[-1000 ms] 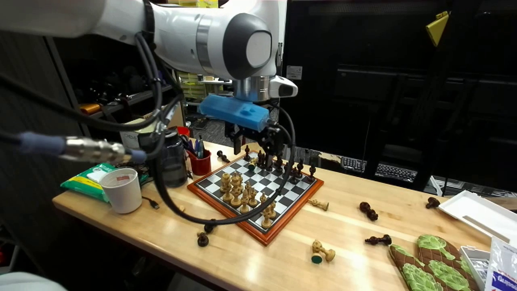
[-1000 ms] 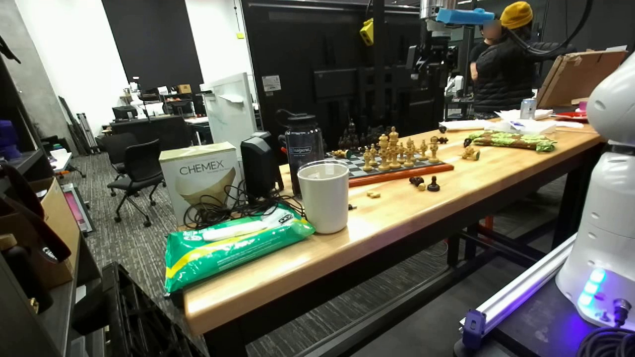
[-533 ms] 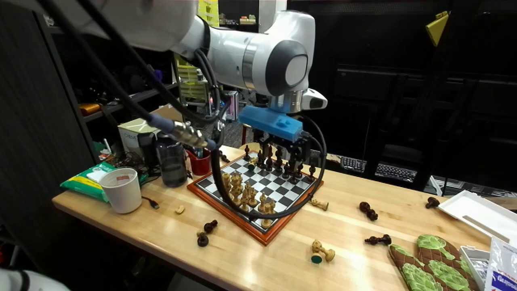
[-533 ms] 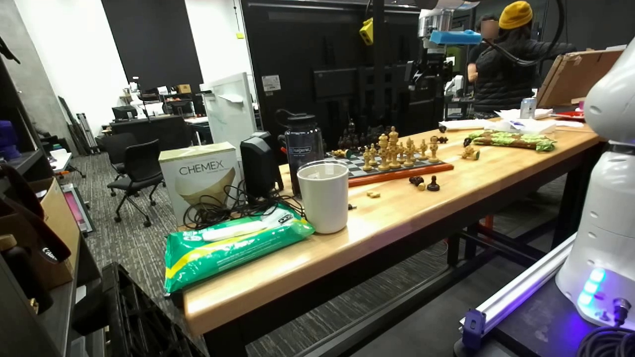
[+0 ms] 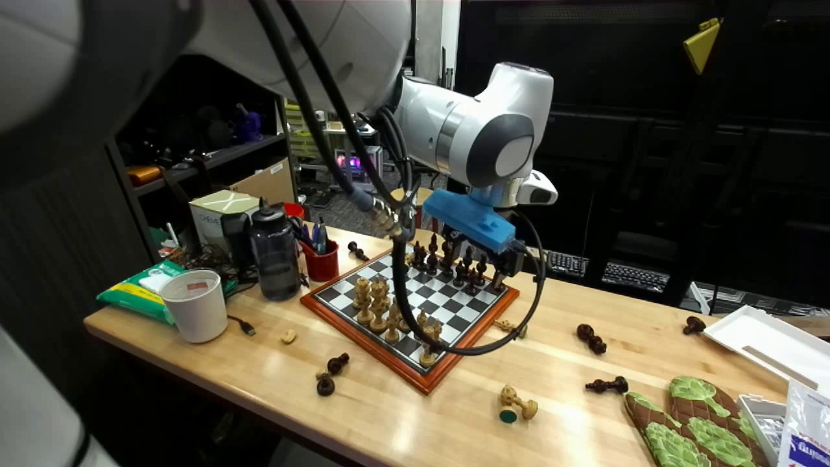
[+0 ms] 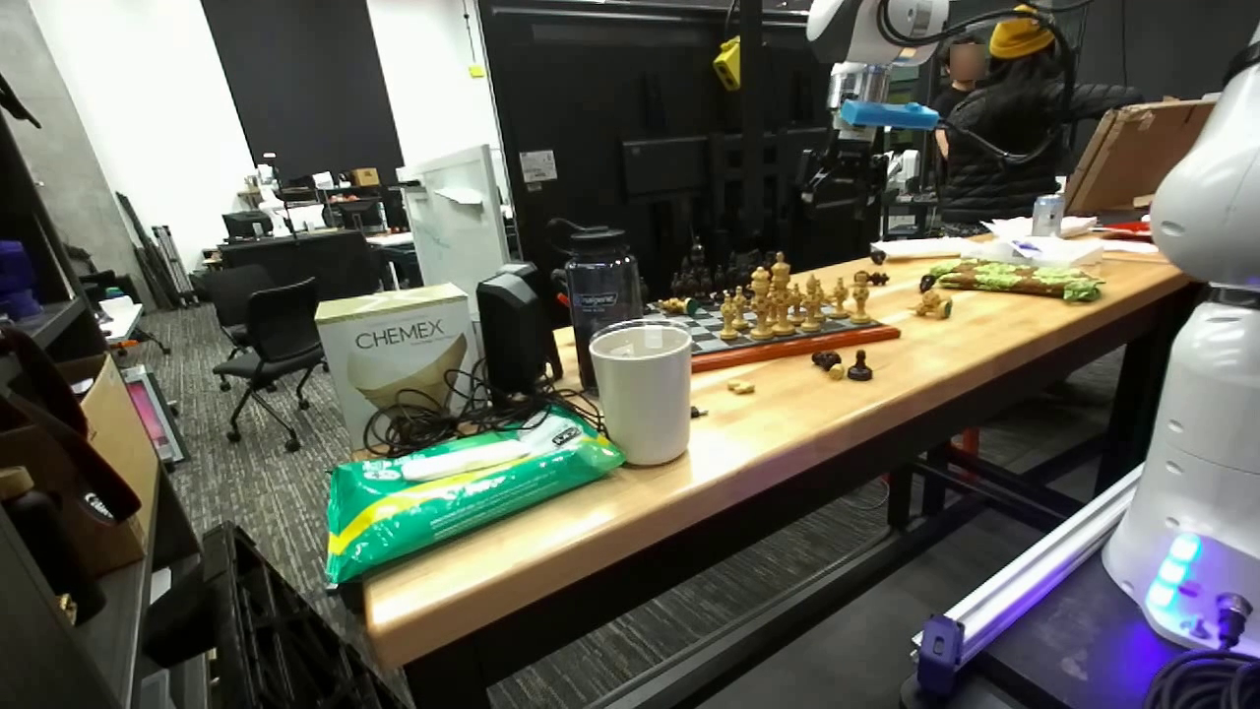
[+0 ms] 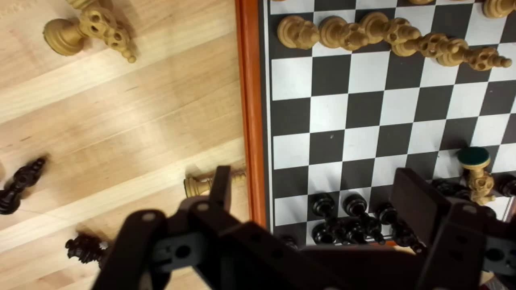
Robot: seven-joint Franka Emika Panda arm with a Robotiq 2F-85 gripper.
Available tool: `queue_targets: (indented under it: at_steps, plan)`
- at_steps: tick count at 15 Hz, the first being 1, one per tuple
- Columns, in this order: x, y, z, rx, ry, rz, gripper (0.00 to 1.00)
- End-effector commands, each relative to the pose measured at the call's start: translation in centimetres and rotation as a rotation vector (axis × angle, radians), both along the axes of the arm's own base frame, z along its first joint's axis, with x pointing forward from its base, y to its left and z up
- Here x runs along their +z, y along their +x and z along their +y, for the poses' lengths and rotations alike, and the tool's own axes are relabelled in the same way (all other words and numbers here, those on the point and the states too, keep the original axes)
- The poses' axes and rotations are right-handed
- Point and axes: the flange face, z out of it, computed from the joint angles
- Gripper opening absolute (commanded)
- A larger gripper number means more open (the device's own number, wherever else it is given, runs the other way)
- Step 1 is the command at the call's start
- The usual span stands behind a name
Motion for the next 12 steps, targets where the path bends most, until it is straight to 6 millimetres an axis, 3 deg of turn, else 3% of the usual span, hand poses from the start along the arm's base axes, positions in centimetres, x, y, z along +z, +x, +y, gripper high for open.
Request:
queue_targets:
  at_steps: [1, 12]
  plan:
    - [-0.2, 0.3, -0.4, -0.007, 0.001, 0.003, 1.00]
    - [-0.9, 1.5, -1.3, -0.041, 0.022, 0.032, 1.00]
